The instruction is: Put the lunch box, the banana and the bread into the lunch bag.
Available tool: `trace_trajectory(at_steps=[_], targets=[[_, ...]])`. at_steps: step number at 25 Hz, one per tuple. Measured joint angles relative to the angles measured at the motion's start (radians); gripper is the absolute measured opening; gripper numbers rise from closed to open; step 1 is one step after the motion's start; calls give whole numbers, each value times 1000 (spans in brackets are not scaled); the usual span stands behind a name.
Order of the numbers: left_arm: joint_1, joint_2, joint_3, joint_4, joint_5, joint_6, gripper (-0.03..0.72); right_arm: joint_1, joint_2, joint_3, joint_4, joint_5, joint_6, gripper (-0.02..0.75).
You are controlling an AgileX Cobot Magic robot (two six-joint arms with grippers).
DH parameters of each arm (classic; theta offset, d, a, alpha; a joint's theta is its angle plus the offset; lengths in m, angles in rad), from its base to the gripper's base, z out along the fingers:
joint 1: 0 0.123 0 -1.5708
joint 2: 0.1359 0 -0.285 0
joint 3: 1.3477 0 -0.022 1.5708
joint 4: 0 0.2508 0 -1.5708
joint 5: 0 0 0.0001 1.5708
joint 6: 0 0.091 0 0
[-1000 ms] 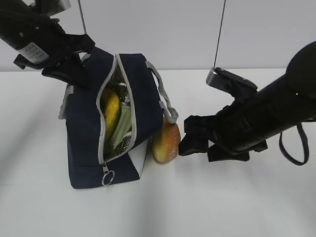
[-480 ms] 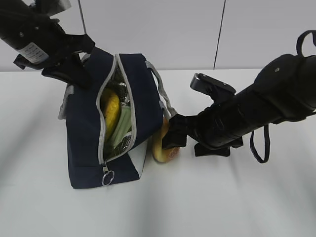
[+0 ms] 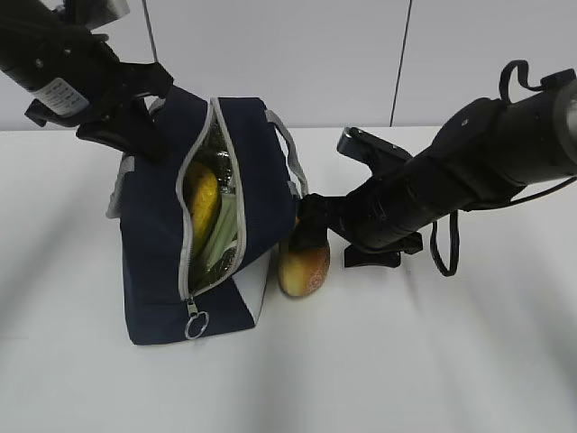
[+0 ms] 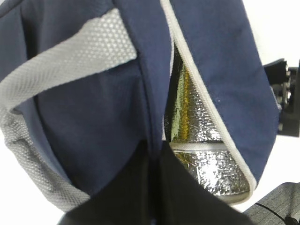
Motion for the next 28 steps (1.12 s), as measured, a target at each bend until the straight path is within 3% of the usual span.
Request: trace_trajectory(at_steps=[12, 18, 24, 28], targets=[[0, 0, 0, 1, 0, 0, -3, -36, 145, -185, 0, 143, 4, 645], [0, 0, 0, 1, 0, 0, -3, -38, 171, -203, -2, 170, 4, 631], [0, 0, 0, 2, 0, 0, -3, -38, 171, -206, -16, 187, 4, 489], [0, 0, 0, 2, 0, 0, -3, -47, 171, -210, -24, 213, 4, 461]])
